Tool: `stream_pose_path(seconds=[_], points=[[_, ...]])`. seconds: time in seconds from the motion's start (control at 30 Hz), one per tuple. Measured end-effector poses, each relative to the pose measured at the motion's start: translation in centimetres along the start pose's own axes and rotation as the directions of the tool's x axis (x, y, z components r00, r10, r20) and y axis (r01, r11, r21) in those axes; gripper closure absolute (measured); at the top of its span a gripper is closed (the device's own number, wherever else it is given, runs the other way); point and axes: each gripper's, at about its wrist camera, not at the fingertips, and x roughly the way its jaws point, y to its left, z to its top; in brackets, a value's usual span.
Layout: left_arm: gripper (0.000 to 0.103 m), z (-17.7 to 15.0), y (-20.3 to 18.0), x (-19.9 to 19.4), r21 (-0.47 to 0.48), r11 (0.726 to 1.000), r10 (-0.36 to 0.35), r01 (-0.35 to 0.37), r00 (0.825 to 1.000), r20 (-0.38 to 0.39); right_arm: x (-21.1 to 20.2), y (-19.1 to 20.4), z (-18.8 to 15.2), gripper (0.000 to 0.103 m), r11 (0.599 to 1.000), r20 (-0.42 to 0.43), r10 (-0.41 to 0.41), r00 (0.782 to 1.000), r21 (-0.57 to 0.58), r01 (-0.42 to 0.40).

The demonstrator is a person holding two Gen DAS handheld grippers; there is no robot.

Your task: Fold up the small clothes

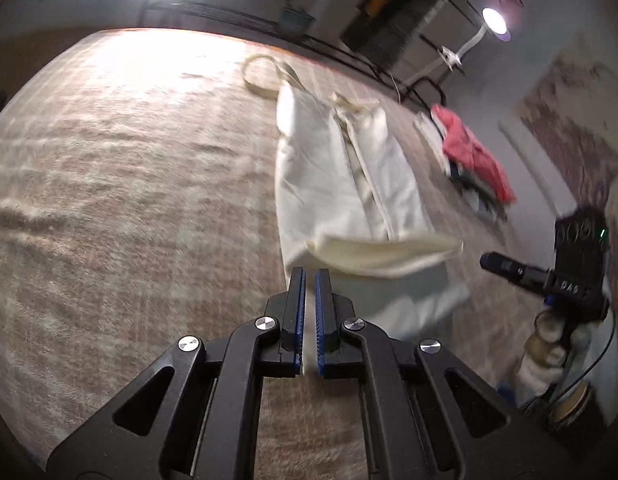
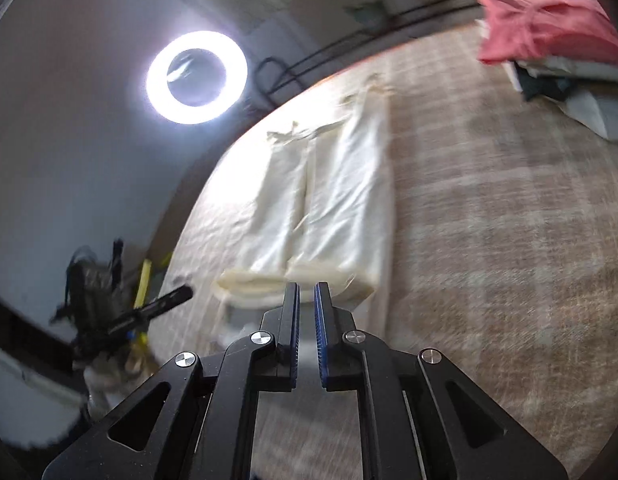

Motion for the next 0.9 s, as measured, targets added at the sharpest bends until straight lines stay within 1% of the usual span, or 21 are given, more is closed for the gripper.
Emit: stream_pose_path(seconds=[0.03,0.1,0.2,0.3,0.33,0.4,0.43,0.5,0.53,0.57,0.63,0.7,0.8,0.9], points=[[0.102,-0.2,-0.2,0.6,0.01,1.0,0.008,-0.008,1.0,-0.014,0.4,0.4,-0.5,0.095,1.0,-0.022,0.007,1.0,-0.027,-0.008],[0.102,-0.4,-0.4,1.4,0.002,1.0,0.002,-0.002,0.999,-0.036,1.6,0.7,-0.8,0.095,0.999,-0.052,-0.019,0.998,-0.051,0.016],[0.102,-0.1,-1.2,2.9,0.013,1.0,-0.006,0.007,0.998,-0.058,3.2,0.6,-1.3,0.095,0.995,-0.101,-0.087,0.991,-0.065,0.081],[0.102,0.3,-1.3,3.9,0.012,1.0,0.008,-0.007,0.999,-0.053,4.3,0.4,-2.2,0.096,0.981,-0.154,-0.184,0.971,-0.097,0.17],[0.102,0.5,-1.1,4.3,0.0,1.0,0.017,-0.017,0.999,-0.05,4.4,0.4,-2.7,0.097,0.976,-0.163,-0.204,0.965,-0.118,0.186],[0.102,0.8,-0.8,5.1,-0.024,0.998,0.059,-0.06,0.997,-0.053,4.3,0.8,-3.0,0.097,0.97,-0.166,-0.216,0.962,-0.147,0.193],[0.102,1.0,-0.7,5.4,-0.04,0.997,0.065,-0.067,0.996,-0.053,4.2,1.0,-3.0,0.097,0.965,-0.168,-0.229,0.959,-0.165,0.202],[0.102,1.4,-0.8,5.4,-0.053,0.996,0.07,-0.072,0.997,-0.044,4.1,1.2,-2.8,0.097,0.963,-0.16,-0.234,0.959,-0.173,0.206],[0.102,1.5,-1.0,5.3,-0.046,0.996,0.073,-0.075,0.997,-0.038,4.1,1.4,-2.6,0.097,0.964,-0.148,-0.228,0.962,-0.176,0.201],[0.102,1.6,-1.4,5.2,-0.029,0.996,0.084,-0.085,0.996,-0.029,4.0,1.5,-2.4,0.097,0.966,-0.133,-0.211,0.968,-0.179,0.186],[0.102,2.0,-2.0,5.0,-0.001,0.995,0.098,-0.098,0.995,-0.013,3.9,2.1,-1.6,0.097,0.974,-0.102,-0.149,0.984,-0.189,0.128],[0.102,2.4,-2.3,5.0,0.009,0.994,0.109,-0.109,0.994,-0.002,4.3,2.8,-0.6,0.097,0.972,-0.087,-0.135,0.987,-0.206,0.115],[0.102,3.5,-2.1,5.3,0.003,0.992,0.124,-0.124,0.992,0.0,6.0,2.7,0.6,0.097,0.967,-0.092,-0.174,0.981,-0.203,0.152],[0.102,5.0,-1.4,5.7,-0.012,0.991,0.136,-0.136,0.991,0.0,7.7,1.6,1.7,0.098,0.964,-0.13,-0.223,0.966,-0.179,0.198]])
